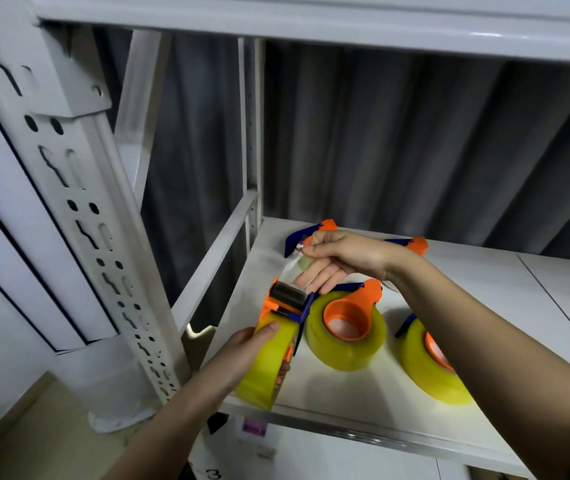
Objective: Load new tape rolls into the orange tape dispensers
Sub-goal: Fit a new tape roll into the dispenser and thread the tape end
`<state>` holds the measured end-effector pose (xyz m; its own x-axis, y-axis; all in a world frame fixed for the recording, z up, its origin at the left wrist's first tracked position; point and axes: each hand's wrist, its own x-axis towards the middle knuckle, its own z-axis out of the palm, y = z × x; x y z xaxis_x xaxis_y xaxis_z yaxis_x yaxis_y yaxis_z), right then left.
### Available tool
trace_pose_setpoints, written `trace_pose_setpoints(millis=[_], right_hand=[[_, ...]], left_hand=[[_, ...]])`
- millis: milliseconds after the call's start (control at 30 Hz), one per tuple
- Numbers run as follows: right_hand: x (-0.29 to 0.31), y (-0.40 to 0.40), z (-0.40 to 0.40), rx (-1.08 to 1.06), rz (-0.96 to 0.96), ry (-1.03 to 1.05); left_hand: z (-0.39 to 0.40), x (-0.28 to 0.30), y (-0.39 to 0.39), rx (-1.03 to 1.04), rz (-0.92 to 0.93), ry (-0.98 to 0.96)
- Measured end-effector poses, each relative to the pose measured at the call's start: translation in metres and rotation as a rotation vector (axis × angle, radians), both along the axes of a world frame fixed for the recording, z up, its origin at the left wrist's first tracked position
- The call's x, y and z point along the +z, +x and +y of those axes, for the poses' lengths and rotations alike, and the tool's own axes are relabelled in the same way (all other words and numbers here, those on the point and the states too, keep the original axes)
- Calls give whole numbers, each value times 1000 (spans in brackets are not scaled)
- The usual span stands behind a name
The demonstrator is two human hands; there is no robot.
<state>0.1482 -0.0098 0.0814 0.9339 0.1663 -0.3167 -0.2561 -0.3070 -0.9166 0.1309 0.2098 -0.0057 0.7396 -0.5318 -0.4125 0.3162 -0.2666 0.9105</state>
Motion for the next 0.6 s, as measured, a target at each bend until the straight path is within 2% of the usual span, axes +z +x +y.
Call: trace_pose_setpoints(millis=[133,267,333,367,433,467,500,533,600], right_hand=[[2,4,-1,9,-16,-35],[4,8,-3,3,-37,-81],[5,7,-3,1,-43,-91],[5,6,-3,7,-44,-93],[6,6,-4,26,-46,-98],[7,5,-4,38,-44,-99],[7,5,-4,48,-42,-99],[8,5,-4,57,-41,-97],[8,5,-4,62,-35,-91]], left_hand=[[-1,-5,6,-15,-14,82],[-4,-7,10,-21,65,85],[-4,-6,9,-40,16,147],[-4,-5,7,-52,-81,225],[-3,1,4,21,-466,400],[-4,9,2,120,-653,376],[-7,17,4,205,-770,273],[-13,23,8,254,-813,149],[-29,35,24,259,-741,-21]])
